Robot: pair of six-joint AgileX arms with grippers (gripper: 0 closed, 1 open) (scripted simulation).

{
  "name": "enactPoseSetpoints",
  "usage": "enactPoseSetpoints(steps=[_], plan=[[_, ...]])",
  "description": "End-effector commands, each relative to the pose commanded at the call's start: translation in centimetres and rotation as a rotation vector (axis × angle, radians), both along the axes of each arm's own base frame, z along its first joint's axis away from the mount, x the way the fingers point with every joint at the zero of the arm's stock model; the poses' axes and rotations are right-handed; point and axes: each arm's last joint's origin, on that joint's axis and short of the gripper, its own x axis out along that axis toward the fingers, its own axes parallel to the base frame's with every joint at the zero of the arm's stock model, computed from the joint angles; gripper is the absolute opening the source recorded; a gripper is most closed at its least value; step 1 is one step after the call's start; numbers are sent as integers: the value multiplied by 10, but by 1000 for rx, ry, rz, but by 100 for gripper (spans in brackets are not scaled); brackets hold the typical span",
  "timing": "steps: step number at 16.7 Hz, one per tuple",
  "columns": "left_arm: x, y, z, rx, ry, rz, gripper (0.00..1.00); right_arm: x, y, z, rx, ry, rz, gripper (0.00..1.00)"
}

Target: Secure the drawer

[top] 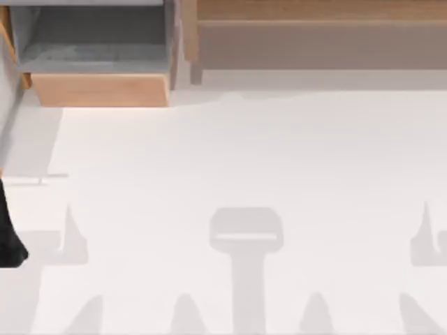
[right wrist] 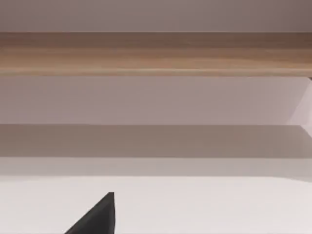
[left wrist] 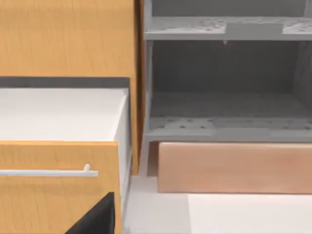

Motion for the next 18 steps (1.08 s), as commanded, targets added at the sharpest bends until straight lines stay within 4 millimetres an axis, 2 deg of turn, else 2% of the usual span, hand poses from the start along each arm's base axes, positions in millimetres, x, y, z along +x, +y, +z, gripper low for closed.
enactPoseSetpoints(steps=[2,4,9,14,18], plan=[[0,0,1,0,-1,0,100,0,0,0,0,0,0,100],[0,-1,10,1,-14,2,100,0,0,0,0,0,0,100],[15,-11,64,-5,-38,1,100,0,0,0,0,0,0,100],[62,-36,117,-7,-16,-3,100,0,0,0,0,0,0,100],[104,-65,138,-1,1,-2,100,0,0,0,0,0,0,100]])
